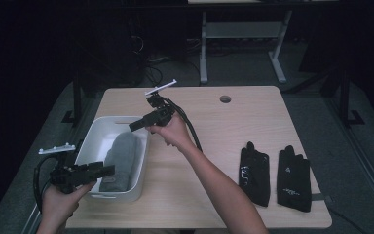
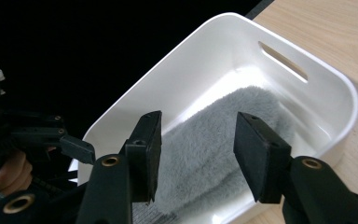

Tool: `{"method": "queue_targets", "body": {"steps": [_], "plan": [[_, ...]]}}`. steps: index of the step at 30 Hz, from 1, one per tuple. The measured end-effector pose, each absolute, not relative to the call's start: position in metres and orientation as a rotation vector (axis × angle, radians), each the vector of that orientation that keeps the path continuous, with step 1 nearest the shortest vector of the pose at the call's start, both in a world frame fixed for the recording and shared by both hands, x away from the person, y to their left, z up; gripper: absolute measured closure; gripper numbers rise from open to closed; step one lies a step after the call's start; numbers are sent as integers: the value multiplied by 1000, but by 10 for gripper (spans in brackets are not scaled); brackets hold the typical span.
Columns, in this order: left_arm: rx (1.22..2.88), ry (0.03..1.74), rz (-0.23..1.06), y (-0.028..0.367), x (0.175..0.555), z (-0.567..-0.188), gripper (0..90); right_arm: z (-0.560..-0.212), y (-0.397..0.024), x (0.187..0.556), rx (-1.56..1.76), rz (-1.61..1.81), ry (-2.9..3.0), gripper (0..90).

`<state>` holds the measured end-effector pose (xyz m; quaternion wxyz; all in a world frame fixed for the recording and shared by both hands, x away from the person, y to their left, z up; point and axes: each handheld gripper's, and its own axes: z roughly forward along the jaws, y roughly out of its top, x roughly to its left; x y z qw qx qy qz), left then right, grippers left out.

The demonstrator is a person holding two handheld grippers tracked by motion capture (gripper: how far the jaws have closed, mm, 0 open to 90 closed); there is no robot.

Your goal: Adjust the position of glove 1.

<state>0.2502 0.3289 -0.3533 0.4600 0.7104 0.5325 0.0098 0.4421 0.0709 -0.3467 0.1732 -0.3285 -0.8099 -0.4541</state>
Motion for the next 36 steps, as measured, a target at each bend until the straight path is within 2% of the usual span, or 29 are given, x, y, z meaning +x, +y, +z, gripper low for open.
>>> {"method": "queue_targets", "body": {"steps": [36], "plan": [[1834,1173,-22,256,271,-338,271,-340,-11,434,-986,-1370,-2243,457]]}}
